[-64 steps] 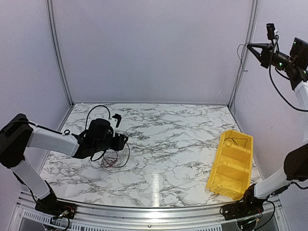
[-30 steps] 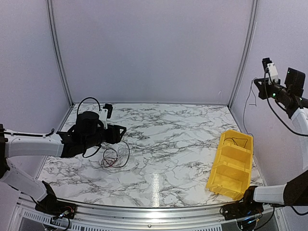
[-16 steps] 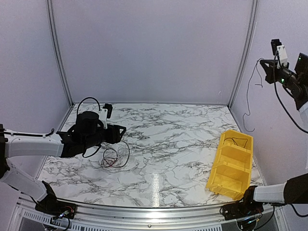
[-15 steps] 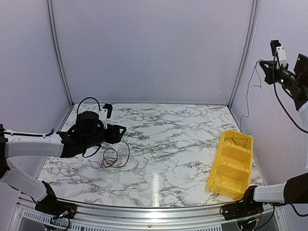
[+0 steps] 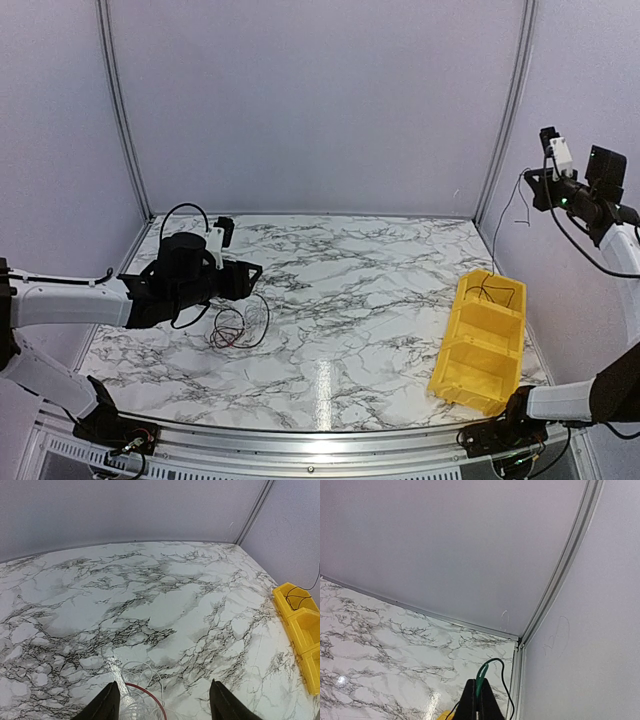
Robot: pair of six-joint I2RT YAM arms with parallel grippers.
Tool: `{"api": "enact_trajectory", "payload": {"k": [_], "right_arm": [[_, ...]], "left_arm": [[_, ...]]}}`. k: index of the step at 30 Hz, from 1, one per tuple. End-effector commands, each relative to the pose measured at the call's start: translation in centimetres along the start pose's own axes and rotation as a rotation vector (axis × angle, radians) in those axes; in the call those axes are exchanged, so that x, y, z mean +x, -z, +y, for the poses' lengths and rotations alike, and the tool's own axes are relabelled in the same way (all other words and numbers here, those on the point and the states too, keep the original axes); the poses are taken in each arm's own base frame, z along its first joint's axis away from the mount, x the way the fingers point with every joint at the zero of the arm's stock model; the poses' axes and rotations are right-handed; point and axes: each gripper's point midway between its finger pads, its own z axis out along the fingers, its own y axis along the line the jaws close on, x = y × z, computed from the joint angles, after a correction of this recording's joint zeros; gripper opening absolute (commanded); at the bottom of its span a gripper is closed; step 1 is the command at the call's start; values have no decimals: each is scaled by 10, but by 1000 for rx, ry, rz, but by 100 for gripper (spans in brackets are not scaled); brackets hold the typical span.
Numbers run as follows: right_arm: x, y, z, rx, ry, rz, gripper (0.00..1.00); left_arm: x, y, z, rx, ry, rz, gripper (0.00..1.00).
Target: Untangle the cables
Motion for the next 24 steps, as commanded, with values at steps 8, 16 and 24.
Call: {"api": "enact_trajectory", "payload": {"k": [8, 16, 24], "right_arm": [[64, -15, -6, 19, 78, 177, 0], [128, -22, 2, -18, 94, 346, 0], [182, -30, 11, -73, 55, 486, 0]], "left_arm": [[0, 7, -1, 2, -5, -5, 64], [5, 7, 4, -16, -10, 2, 64], [9, 4, 5, -21, -11, 13, 64]]}}
